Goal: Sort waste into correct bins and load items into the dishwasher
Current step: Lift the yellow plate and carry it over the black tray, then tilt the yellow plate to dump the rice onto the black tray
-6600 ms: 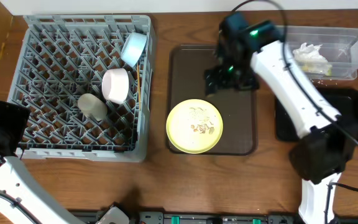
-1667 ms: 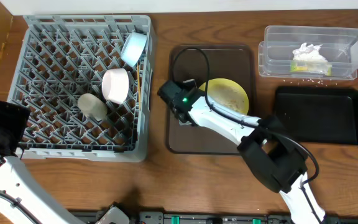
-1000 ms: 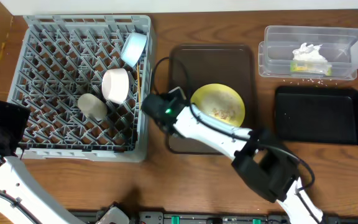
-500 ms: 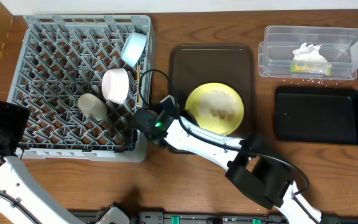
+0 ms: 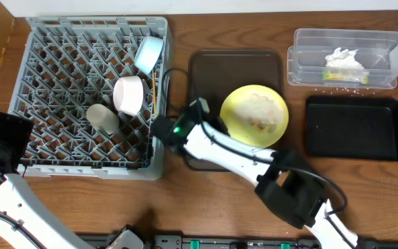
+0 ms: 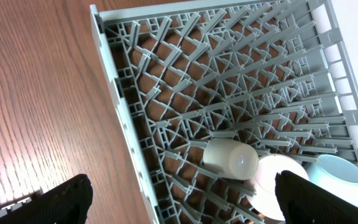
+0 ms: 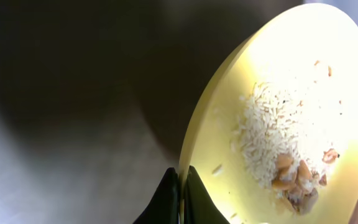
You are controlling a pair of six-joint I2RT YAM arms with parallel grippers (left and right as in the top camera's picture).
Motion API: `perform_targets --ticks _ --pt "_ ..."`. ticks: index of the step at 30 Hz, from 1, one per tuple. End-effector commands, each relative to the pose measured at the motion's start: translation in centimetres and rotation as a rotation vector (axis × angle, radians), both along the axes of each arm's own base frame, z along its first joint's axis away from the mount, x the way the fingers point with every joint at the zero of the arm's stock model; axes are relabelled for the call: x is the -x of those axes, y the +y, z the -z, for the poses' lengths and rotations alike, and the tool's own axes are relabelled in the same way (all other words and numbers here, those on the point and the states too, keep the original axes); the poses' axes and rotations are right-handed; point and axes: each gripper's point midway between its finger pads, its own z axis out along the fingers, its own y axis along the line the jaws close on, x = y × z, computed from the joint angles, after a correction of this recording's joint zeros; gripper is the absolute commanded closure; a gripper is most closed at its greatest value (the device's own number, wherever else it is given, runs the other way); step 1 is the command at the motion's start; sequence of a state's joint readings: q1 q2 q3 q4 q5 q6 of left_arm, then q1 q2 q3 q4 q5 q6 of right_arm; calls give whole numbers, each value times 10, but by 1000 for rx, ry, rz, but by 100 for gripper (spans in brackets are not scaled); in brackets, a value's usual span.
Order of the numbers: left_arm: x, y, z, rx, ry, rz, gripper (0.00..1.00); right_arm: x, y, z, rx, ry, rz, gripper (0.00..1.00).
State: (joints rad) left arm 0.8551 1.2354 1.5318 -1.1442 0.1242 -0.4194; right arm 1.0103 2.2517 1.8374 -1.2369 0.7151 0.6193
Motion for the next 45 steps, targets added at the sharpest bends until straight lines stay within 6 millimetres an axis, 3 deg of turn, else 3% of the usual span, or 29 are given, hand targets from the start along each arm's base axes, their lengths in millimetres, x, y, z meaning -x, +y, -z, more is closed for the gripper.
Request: perform_targets --ticks 1,8,12,16,29,39,45 --pt "1 2 -1 -4 1 -8 5 -28 -16 -20 -62 -99 149 99" --pt "1 2 -1 -4 1 -8 5 -63 -67 -58 -128 -131 391 99" --pt "1 2 -1 -4 1 -8 5 -80 -98 -70 -172 -109 495 99" --pt "1 2 -1 -4 1 -8 5 -93 -145 -81 -248 -129 697 99" --pt "1 2 -1 -4 1 -8 5 -108 -263 -80 -530 28 1093 99" --pt "1 2 -1 -4 1 -8 5 -106 -300 -74 -768 214 1147 99" --pt "1 2 -1 -4 1 -8 5 -107 -301 -78 -935 325 1073 99"
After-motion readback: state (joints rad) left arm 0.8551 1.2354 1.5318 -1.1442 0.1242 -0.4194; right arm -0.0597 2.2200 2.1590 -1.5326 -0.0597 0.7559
